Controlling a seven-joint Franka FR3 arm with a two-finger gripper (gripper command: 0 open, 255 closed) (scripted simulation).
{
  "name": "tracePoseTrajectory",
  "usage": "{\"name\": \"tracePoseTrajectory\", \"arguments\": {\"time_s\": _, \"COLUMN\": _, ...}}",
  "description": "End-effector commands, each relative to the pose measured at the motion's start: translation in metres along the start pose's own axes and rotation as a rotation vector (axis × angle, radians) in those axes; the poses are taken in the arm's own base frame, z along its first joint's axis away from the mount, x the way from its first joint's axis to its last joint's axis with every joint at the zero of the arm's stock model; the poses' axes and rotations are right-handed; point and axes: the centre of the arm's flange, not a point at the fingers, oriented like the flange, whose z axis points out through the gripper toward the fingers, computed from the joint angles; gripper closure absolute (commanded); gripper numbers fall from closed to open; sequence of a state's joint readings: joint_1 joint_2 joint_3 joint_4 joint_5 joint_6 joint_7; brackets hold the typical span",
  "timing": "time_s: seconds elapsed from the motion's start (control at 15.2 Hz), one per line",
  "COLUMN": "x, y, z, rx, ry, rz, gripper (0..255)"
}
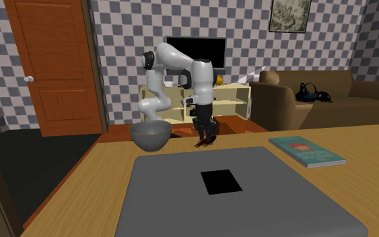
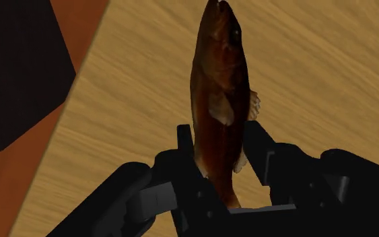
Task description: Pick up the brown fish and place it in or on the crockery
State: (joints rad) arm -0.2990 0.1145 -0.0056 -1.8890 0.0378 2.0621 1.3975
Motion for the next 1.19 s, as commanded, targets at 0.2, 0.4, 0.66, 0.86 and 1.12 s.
{"name": "tracePoseTrajectory", "arguments": {"time_s": 0.2, "x": 0.001, "y": 0.007, "z": 0.012, "rx": -0.050, "ry": -0.007, "rz": 0.003, "gripper": 255}}
{"name": "tracePoseTrajectory", "arguments": {"time_s": 0.4, "x": -0.003, "y": 0.010, "z": 0.011, "rx": -0.050, "ry": -0.007, "rz": 0.002, "gripper": 255}}
{"name": "tracePoseTrajectory", "arguments": {"time_s": 0.66, "x": 0.008, "y": -0.006, "z": -0.006, "rx": -0.040, "ry": -0.020, "rz": -0.195, "gripper": 0}}
{"name": "tracePoseTrajectory", "arguments": {"time_s": 0.86, "x": 0.027, "y": -0.048, "z": -0.018, "rx": -0.097, "ry": -0.068, "rz": -0.758, "gripper": 0}}
{"name": "tracePoseTrajectory", "arguments": {"time_s": 1.12, "x": 0.027, "y": -0.046, "z": 0.003, "rx": -0.097, "ry": -0.068, "rz": -0.758, "gripper": 0}}
